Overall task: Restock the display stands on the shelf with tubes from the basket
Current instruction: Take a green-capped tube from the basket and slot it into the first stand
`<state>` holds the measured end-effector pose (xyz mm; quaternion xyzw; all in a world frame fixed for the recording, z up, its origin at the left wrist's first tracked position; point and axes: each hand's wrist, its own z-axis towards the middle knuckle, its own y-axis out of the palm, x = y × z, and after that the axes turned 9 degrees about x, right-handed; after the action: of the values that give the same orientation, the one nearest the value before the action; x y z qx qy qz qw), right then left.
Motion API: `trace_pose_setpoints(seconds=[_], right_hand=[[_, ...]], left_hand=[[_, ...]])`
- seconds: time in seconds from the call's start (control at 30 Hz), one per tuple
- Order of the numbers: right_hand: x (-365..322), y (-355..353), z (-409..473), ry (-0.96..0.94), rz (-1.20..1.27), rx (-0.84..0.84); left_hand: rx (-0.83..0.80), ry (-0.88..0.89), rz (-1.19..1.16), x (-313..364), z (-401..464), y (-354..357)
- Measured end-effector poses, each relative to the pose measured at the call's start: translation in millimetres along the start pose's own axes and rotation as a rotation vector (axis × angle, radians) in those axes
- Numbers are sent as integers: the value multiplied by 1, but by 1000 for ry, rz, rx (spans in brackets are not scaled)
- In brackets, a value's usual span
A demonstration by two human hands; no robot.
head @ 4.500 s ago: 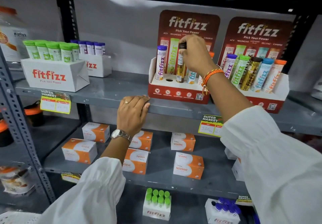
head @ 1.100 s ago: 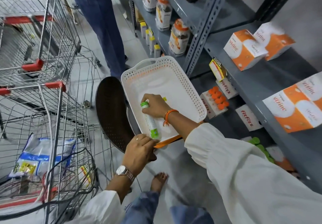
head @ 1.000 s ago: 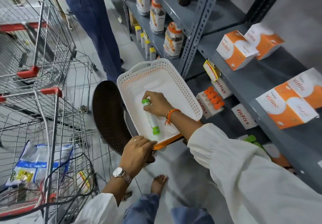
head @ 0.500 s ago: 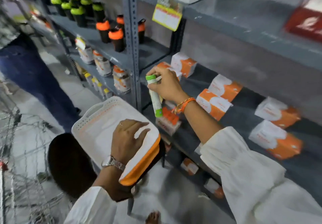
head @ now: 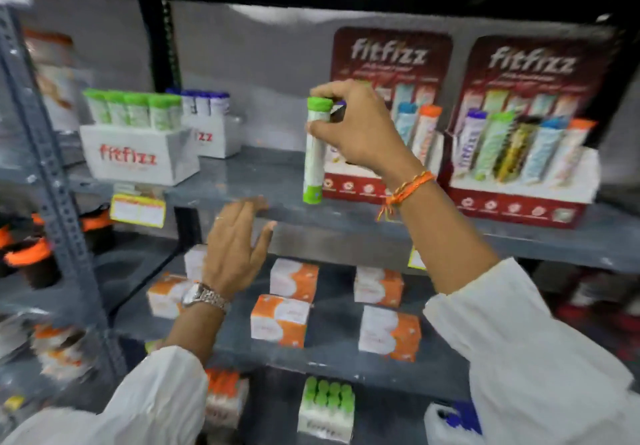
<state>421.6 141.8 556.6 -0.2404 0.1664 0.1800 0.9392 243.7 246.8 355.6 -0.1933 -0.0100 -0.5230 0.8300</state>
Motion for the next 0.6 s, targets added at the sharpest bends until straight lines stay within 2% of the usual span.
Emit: trace_pose_setpoints(seconds=[0.13,0.33,0.6], right_hand=[[16,-25,30,-10,-168,49],[48,-15,44,-28,-387,55],[61,-7,48,7,-395,69]], left_hand=[[-104,40,-10,11,21,33],[-69,38,10,1,16,44],[-132,33,11,5,16,37]])
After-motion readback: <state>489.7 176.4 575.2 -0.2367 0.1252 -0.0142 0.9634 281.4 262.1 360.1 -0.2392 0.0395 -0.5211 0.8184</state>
